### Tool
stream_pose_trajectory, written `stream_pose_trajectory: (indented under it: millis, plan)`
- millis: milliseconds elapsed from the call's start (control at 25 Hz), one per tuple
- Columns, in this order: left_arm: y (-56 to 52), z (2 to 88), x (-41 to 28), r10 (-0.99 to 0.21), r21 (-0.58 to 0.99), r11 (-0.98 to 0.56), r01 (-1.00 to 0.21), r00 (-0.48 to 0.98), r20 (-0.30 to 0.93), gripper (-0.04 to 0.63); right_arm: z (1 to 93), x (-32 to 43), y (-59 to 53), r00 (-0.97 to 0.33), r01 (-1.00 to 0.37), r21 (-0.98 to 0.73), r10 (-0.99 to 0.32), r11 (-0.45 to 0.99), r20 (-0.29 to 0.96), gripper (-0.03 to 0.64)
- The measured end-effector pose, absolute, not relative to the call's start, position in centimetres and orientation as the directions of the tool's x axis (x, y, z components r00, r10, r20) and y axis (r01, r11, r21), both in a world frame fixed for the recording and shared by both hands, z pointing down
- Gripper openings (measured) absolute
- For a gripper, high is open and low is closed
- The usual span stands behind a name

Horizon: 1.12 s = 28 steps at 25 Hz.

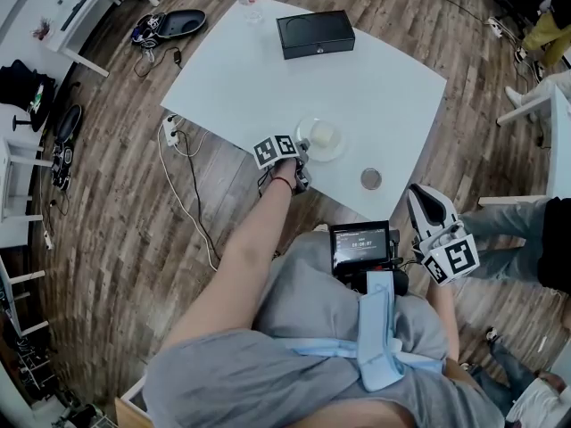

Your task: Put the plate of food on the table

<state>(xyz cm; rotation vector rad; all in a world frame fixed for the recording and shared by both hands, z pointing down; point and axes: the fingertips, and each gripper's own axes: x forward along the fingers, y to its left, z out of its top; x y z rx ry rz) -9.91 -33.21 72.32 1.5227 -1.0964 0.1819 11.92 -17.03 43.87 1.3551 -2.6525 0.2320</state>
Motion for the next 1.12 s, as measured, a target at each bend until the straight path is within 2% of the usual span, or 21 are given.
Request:
stream_pose_trajectory:
  millis: [200,720,1120]
  plan:
    - [-33.3,72.0,-10.2,-0.517,0.649,0.1,-0.754,0.518,0.681,0.094,43.9,12.1,-17.1,-0.578,-0.813,-0.066,-0.789,0.579,0.207,0.037]
    - [-32.1,71.0,-10.6,-0.477,0.517,-0.059,-0.854,0.479,0.737,0.107,45.2,10.6,-16.9,-0.603,-0.794,-0.085,-0.762,0.602,0.236,0.037]
    - [-31.7,68.3,-10.2,-0.489,0.519,-0.118,-0.846,0.505,0.711,0.106,46.8,6.6,-22.1,-0.683,-0.719,-0.134,-0.657,0.682,0.318,0.037]
